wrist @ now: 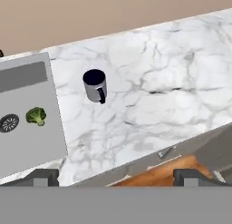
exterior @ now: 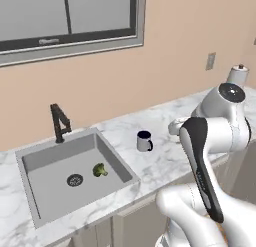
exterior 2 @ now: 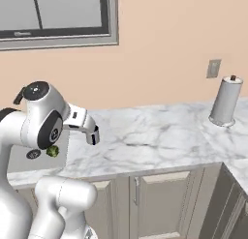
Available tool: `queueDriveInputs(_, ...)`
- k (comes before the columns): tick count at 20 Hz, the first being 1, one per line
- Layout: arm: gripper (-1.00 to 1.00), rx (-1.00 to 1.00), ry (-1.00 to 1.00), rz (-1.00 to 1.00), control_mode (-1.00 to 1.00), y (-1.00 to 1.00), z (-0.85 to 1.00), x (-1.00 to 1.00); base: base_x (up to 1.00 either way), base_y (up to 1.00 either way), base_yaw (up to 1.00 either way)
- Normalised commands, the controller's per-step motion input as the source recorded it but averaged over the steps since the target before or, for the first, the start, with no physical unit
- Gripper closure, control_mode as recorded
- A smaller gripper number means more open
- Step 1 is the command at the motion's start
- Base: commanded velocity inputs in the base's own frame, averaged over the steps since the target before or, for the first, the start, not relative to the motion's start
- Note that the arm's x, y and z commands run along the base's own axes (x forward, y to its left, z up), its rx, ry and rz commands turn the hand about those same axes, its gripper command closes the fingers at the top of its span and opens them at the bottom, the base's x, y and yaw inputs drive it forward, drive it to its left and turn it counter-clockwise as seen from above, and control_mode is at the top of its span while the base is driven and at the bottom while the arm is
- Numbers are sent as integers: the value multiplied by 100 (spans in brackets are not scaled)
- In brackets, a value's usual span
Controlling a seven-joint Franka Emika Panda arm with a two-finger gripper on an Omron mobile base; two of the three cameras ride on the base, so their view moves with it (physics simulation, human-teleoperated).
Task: Clear the mugs and bowl far away from the sink.
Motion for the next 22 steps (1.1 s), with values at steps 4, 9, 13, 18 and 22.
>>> queueDriveInputs(4, -100, 0, 0, 0, 100, 0, 0, 0, 99, -35, 56)
queueDriveInputs(9, -100, 0, 0, 0, 100, 0, 0, 0, 66, -39, 42)
queueDriveInputs(13, -100, 0, 0, 0, 100, 0, 0, 0, 73, -38, 16)
queueDriveInputs(18, -100, 0, 0, 0, 100, 0, 0, 0, 83, -43, 4)
queueDriveInputs(22, -100, 0, 0, 0, 100, 0, 0, 0, 93, -33, -3)
